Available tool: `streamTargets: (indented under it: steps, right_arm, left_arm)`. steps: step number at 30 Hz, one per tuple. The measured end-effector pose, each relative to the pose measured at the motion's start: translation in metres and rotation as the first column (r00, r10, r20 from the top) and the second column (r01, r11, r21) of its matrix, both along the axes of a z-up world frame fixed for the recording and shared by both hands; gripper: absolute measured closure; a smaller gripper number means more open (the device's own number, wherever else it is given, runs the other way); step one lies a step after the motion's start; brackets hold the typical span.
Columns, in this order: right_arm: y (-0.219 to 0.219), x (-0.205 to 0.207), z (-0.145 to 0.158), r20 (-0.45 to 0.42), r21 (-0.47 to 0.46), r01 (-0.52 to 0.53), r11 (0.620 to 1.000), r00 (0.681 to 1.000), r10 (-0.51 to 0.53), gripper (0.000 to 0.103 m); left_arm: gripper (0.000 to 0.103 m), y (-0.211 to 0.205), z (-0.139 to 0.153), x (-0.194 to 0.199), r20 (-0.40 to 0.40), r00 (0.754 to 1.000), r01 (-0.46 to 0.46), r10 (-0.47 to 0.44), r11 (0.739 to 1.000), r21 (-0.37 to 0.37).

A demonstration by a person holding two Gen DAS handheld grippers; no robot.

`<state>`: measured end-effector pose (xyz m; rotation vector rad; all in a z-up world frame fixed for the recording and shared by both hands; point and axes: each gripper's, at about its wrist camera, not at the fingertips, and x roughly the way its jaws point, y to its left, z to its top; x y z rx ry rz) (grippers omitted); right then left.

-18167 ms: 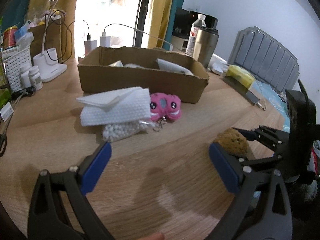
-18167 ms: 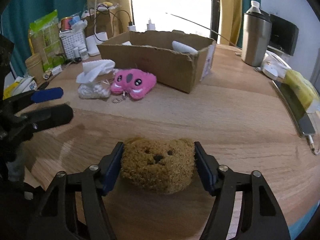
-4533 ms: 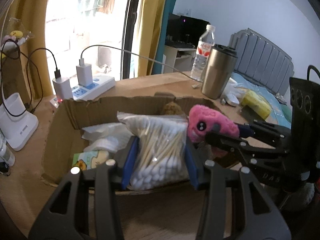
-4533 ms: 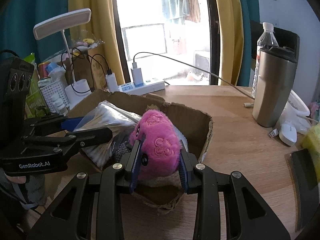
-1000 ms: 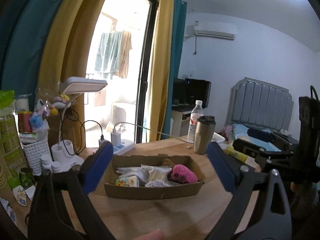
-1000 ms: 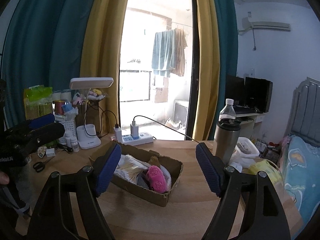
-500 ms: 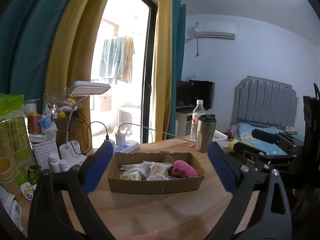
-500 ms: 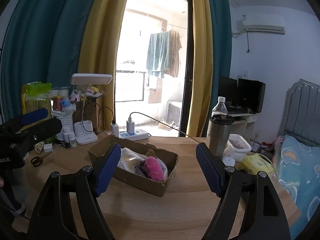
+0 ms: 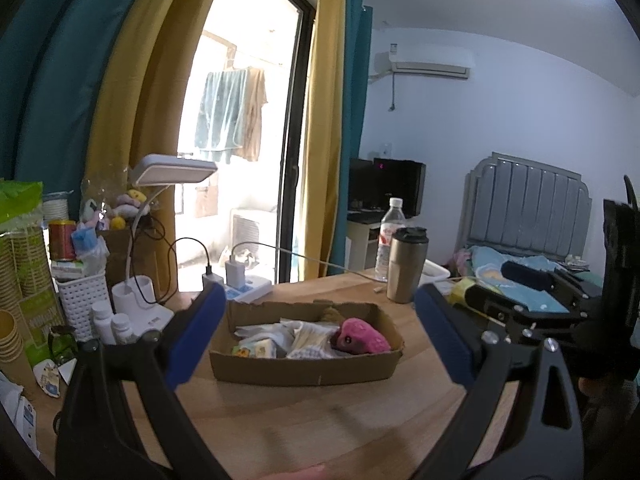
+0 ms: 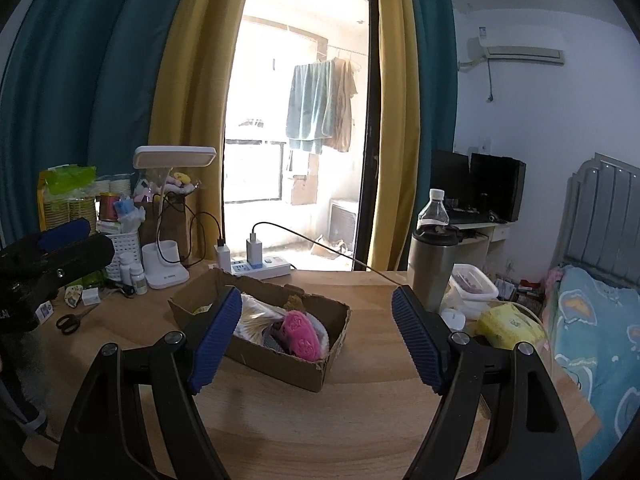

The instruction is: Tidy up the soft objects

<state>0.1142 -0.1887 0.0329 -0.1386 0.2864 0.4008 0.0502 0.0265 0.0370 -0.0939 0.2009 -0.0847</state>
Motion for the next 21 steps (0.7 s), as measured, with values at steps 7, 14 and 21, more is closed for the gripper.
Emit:
streamTargets:
  steps: [7, 14, 21]
  right_arm:
    - [0.0002, 0.0017, -0.0007, -0.004, -0.002, 0.007, 1.000, 1.000, -0.007, 0.023]
    - [0.0013, 0.0028, -0.0022, -0.011, -0.004, 0.009, 1.000, 1.000, -0.009, 0.023]
    - [0.0015, 0.0026, -0.0021, -0.012, -0.004, 0.008, 1.000, 1.000, -0.008, 0.023]
  left_arm:
    - [0.006, -0.0010, -0.0002, 0.0014, -0.007, 1.000, 0.006, -0.006, 1.000, -0.008]
    - [0.006, 0.0000, -0.0021, 0.0024, -0.013, 1.000, 0.016, -0.016, 1.000, -0.011]
    - [0.006, 0.0001, -0.0021, 0.0026, -0.015, 1.000, 0.019, -0.019, 1.000, -0.012]
